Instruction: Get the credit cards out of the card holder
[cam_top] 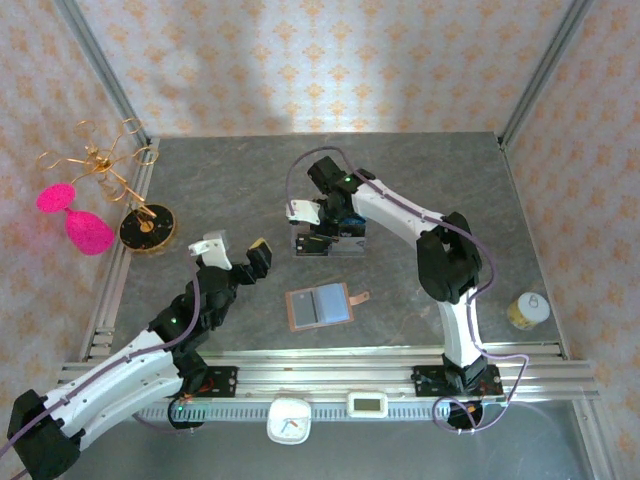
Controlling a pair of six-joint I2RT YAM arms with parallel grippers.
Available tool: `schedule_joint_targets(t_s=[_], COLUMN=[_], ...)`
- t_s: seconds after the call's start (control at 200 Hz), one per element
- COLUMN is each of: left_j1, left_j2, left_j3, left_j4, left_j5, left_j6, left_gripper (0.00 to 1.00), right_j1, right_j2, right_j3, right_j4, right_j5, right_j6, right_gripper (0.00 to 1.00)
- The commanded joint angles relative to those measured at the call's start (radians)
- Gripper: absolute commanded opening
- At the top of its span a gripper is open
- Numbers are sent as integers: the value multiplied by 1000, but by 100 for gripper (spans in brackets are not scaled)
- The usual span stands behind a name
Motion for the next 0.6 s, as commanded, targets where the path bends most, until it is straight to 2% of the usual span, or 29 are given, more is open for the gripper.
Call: schedule_joint_targets(t_s=[0.0, 0.591], left_j1=[6, 8], left_j2=[4, 3], left_j3=[-4, -16], left_j4=[46, 48], left_j5=[7, 26], left_j6=[19, 9], left_gripper=[99, 99], right_j1=[-4, 27], right_j2=[14, 36], right_j3=[11, -15], right_j4=[17, 46], right_j5=[25, 41], right_j6=[-1, 7], right_gripper=[0, 0])
